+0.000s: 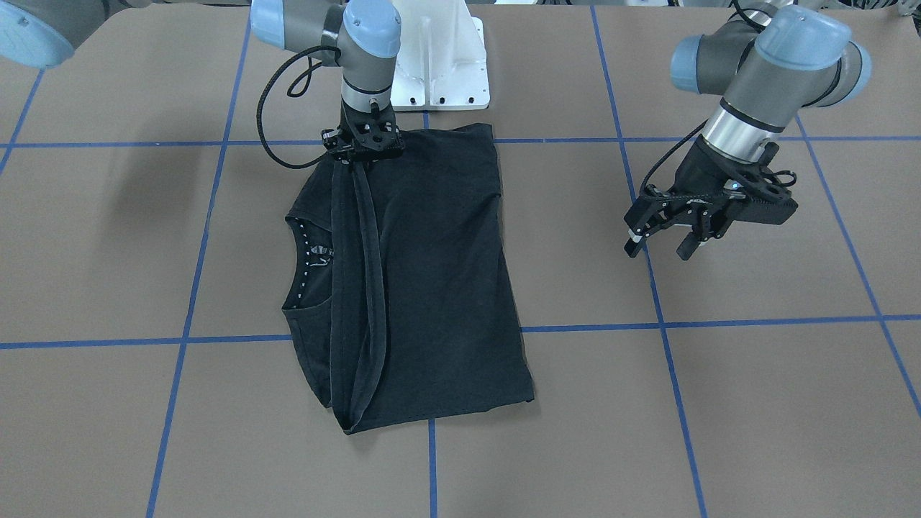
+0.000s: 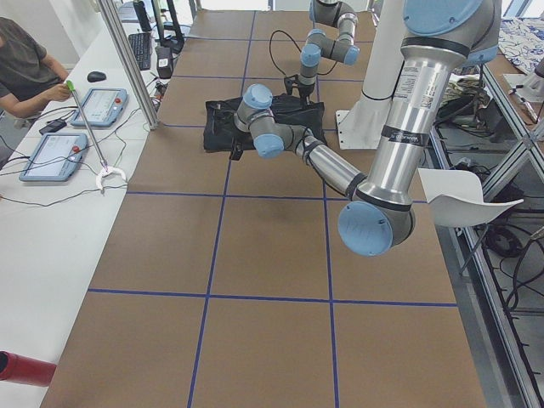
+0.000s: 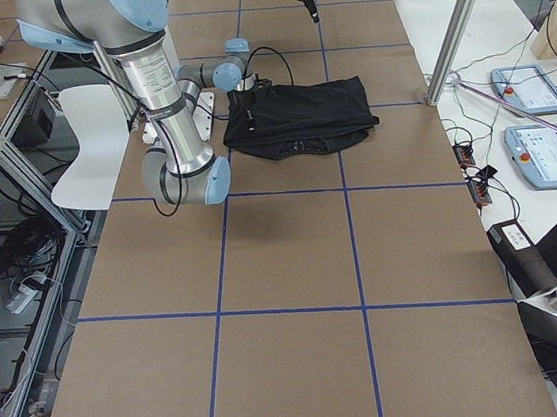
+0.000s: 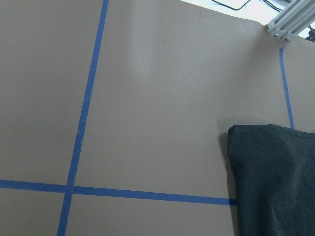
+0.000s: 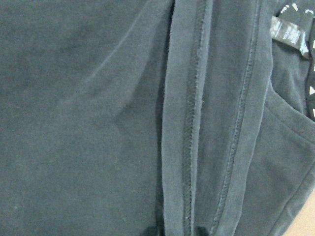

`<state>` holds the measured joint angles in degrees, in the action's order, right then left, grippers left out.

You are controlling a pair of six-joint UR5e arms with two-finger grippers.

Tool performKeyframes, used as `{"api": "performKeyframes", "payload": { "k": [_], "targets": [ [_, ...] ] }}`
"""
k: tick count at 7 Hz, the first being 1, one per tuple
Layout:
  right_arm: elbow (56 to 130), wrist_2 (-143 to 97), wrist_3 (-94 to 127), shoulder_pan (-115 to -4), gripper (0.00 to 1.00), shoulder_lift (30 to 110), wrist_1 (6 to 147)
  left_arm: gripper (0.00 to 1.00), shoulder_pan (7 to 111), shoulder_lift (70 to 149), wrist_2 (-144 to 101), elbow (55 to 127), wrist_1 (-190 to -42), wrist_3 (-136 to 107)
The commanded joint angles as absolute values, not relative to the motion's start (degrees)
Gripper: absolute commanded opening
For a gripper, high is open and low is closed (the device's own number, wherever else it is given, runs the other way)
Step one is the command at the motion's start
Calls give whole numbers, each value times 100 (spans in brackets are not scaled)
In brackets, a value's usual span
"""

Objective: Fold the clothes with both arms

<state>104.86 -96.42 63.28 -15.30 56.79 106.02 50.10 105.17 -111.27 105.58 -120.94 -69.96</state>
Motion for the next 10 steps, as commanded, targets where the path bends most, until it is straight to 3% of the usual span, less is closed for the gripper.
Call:
{"api": "performKeyframes", "payload": {
  "k": [1, 4, 5, 7, 10],
  "targets": [
    [10485, -9615, 6328, -1512, 0, 5678, 10643, 100, 5010, 10521, -11127, 10547, -12094, -6996],
    [10660, -9703, 6092, -1695, 0, 5669, 10809, 100, 5010, 10529, -11127, 10538, -12094, -6996],
    [11070, -9721, 6091, -1731, 0, 5712, 11350, 100, 5010, 10529, -11127, 10564, -12094, -7005],
    [11145, -9668, 7957, -1121, 0, 6133, 11620, 100, 5001, 10538, -11127, 10582, -12094, -7153],
    [11328, -9764, 7956, -1440, 0, 6091, 11610, 100, 5001, 10538, -11118, 10591, -12094, -7154]
  ]
}}
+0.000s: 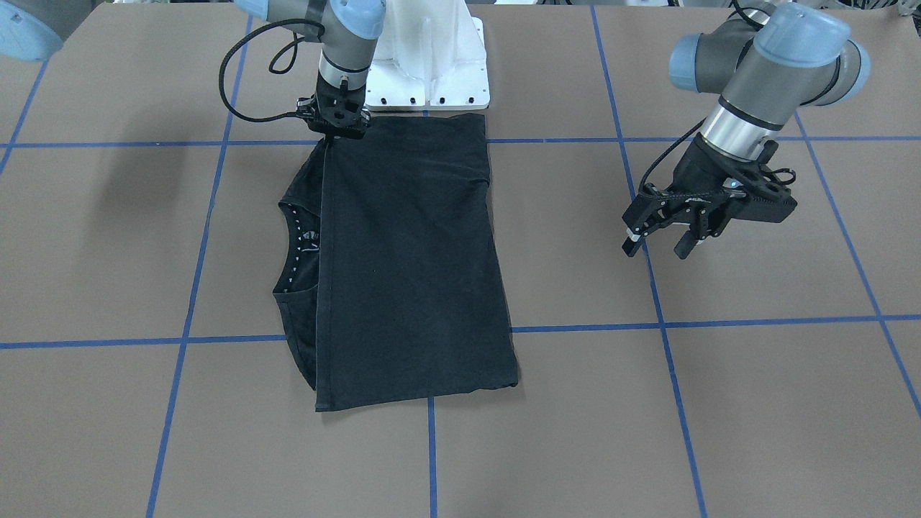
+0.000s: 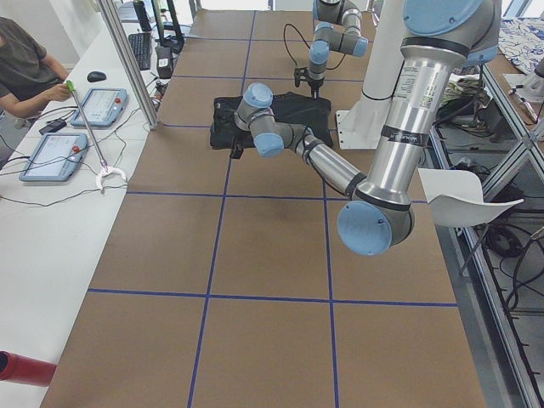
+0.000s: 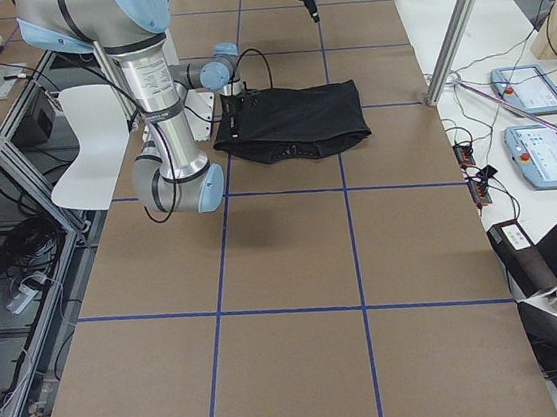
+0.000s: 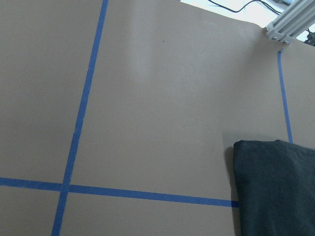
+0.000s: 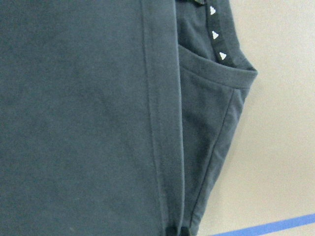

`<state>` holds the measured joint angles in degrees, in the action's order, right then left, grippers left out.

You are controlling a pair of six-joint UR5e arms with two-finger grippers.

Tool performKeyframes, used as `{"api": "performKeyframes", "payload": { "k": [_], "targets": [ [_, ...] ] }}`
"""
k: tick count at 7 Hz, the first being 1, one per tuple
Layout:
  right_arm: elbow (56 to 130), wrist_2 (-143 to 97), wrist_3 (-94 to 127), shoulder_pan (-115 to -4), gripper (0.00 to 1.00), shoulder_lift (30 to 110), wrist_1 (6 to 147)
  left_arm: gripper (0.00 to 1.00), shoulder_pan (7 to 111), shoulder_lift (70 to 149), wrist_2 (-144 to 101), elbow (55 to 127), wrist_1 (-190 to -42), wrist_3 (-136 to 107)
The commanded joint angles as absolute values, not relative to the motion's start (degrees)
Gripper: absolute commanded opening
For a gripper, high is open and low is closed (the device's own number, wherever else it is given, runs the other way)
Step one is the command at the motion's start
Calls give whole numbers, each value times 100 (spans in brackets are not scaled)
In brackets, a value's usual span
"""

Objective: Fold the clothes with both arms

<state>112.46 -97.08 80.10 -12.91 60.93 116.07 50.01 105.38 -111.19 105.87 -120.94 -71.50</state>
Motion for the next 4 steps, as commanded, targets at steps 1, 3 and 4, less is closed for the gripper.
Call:
{"api": "performKeyframes", "payload": {
  "k": [1, 3, 4],
  "targets": [
    [11338, -9808, 7771, -1520, 97, 6100, 11610, 100, 5001, 10538, -11118, 10591, -12094, -7154],
    [11364, -9817, 8275, -1503, 100, 6091, 11602, 100, 5001, 10538, -11118, 10600, -12094, -7154],
    [11382, -9817, 9028, -1477, 100, 6073, 11593, 100, 5001, 10547, -11118, 10600, -12094, -7154]
  ]
}}
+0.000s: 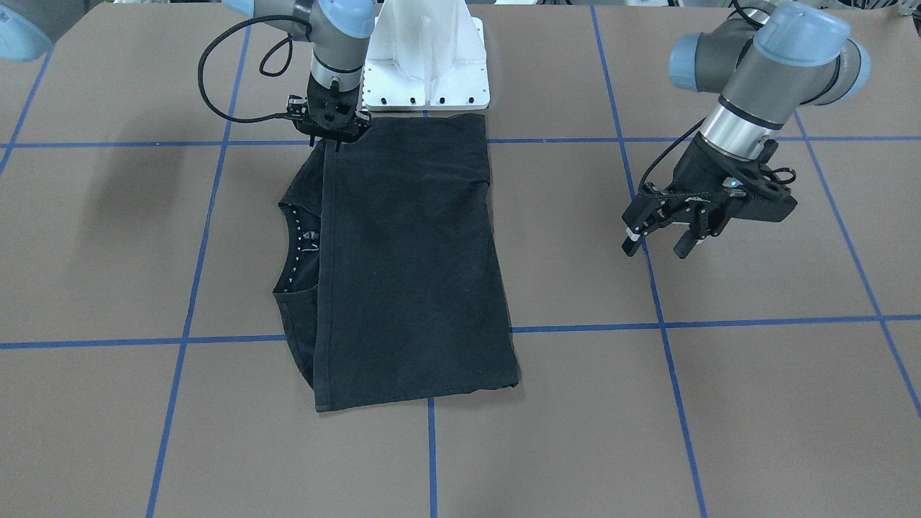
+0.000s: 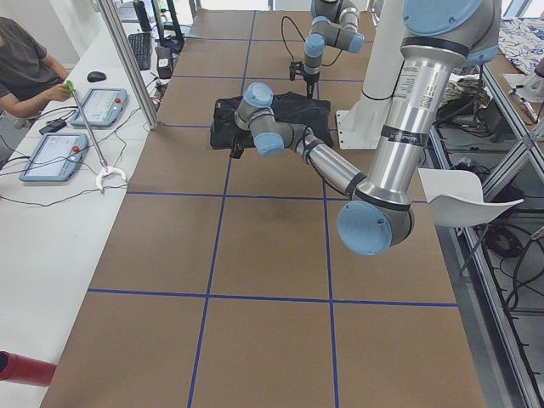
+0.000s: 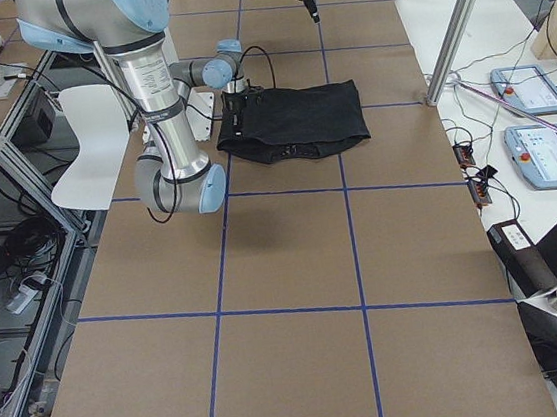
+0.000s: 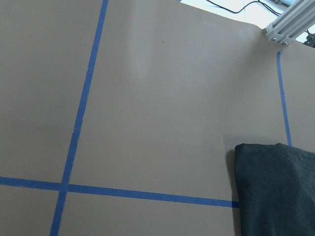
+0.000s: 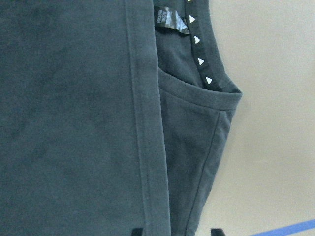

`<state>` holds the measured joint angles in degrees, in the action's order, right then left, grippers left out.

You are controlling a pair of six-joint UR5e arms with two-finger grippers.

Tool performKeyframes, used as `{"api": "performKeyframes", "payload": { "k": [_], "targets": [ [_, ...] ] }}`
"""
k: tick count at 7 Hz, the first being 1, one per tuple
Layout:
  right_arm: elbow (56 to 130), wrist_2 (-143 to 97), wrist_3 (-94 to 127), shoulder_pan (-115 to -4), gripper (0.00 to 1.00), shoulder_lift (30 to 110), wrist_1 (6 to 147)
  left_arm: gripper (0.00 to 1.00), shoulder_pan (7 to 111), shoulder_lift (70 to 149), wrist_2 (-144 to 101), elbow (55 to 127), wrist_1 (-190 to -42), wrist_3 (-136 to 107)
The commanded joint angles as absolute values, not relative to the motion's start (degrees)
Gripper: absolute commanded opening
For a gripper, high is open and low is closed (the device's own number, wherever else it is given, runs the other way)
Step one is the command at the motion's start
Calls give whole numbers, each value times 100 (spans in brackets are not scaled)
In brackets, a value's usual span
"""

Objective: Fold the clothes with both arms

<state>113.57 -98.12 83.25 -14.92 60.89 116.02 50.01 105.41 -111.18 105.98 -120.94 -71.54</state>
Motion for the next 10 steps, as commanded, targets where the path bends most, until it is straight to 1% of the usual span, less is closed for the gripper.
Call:
{"api": "performKeyframes", "payload": {
  "k": [1, 2, 3, 4, 5, 6, 8, 10],
  "targets": [
    [11451, -9809, 9940, -1468, 100, 6108, 11367, 100, 5001, 10547, -11118, 10600, -12094, -7154],
    [11322, -9748, 11715, -1407, 100, 6343, 10416, 100, 5001, 10547, -11118, 10600, -12094, -7154],
    [11381, -9730, 12734, -1424, 96, 6694, 9606, 100, 5001, 10547, -11118, 10600, -12094, -7154],
    [11391, -9669, 13231, -1424, 96, 7019, 9015, 100, 5001, 10547, -11118, 10600, -12094, -7154],
    [11626, -9616, 13471, -1424, 95, 7370, 8748, 100, 5001, 10556, -11118, 10600, -12094, -7154],
    [11758, -9450, 13839, -1424, 93, 7470, 8736, 100, 5001, 10556, -11118, 10600, -12094, -7154],
    [11681, -9046, 14351, -1215, 90, 7541, 8719, 100, 5001, 10556, -11109, 10608, -12094, -7154],
    [11663, -8947, 14458, -1029, 90, 7541, 8710, 100, 5001, 10556, -11109, 10608, -12094, -7154]
  ]
}}
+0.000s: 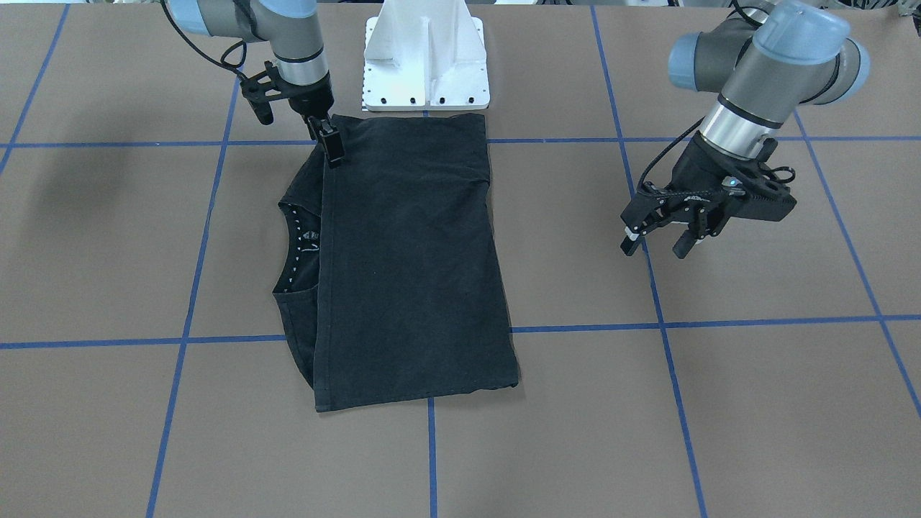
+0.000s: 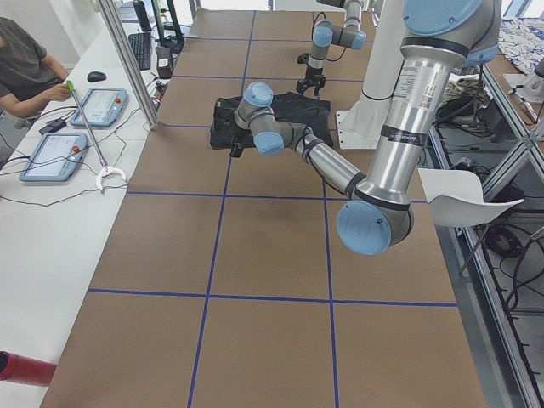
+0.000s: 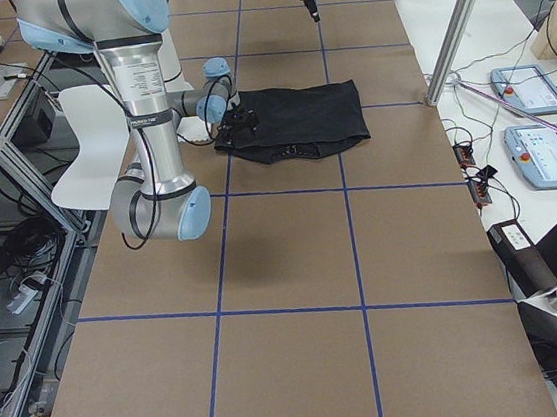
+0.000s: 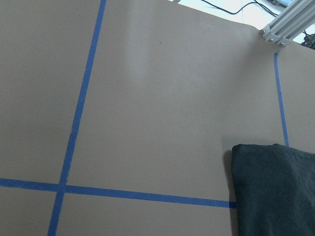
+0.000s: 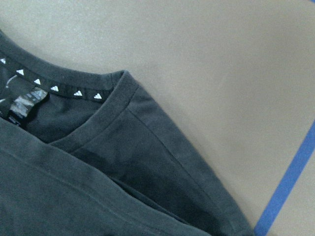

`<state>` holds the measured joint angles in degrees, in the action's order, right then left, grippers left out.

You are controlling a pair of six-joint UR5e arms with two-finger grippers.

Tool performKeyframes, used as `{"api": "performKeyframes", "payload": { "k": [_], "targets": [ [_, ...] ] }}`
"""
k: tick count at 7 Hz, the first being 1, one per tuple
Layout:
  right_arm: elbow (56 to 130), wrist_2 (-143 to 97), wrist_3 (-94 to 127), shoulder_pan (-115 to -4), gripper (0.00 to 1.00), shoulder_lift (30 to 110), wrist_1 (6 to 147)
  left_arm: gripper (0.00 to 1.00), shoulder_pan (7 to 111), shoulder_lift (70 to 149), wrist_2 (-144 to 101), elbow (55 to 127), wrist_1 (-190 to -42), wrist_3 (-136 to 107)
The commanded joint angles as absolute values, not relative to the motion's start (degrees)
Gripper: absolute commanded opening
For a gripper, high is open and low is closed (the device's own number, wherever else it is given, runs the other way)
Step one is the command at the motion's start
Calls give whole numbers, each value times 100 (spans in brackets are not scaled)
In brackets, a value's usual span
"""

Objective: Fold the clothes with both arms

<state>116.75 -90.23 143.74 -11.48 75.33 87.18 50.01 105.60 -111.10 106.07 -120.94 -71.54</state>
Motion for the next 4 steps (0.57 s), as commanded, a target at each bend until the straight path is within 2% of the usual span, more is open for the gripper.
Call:
{"api": "performKeyframes", "payload": {
  "k": [1, 4],
  "targets": [
    [11663, -8947, 14449, -950, 90, 7550, 8710, 100, 5001, 10556, -11109, 10608, -12094, -7154],
    [11584, -8947, 14432, -712, 90, 7673, 8710, 100, 5001, 10556, -11101, 10617, -12094, -7154]
  ]
}}
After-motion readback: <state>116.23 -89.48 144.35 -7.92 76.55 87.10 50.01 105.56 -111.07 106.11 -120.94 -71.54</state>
